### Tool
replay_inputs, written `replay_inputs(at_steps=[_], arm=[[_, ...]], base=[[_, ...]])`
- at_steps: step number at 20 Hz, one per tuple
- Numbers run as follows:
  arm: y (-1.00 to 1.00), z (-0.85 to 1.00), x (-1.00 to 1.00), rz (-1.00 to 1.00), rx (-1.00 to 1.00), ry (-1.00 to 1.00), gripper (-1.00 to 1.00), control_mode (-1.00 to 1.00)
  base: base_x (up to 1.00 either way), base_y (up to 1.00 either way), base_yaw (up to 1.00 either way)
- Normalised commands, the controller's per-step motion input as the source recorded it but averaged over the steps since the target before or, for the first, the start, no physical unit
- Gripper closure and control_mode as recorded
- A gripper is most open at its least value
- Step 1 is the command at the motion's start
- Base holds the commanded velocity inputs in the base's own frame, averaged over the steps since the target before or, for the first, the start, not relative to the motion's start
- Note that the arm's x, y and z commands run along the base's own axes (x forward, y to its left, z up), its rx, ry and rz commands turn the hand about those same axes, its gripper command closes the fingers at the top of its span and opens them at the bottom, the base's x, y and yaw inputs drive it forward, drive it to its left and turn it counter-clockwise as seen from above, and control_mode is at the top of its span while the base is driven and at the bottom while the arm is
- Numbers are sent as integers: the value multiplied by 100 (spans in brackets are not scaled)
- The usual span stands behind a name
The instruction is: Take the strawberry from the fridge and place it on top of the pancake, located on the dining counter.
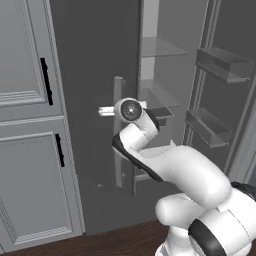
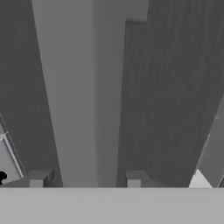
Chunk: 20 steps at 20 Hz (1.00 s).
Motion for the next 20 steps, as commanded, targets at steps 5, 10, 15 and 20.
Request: replay_inputs(at_steps=[5,10,15,20], arm=[[64,-1,-88,-4,-1,12,100,-100],[52,0,-42,-11,-6,1,-100,-100],[50,20,-33,-14,-4,2,-100,-100],[14,13,-53,-8,3,9,-100,-100]], base=[[0,0,0],[0,0,0],[0,0,0],[0,0,0]])
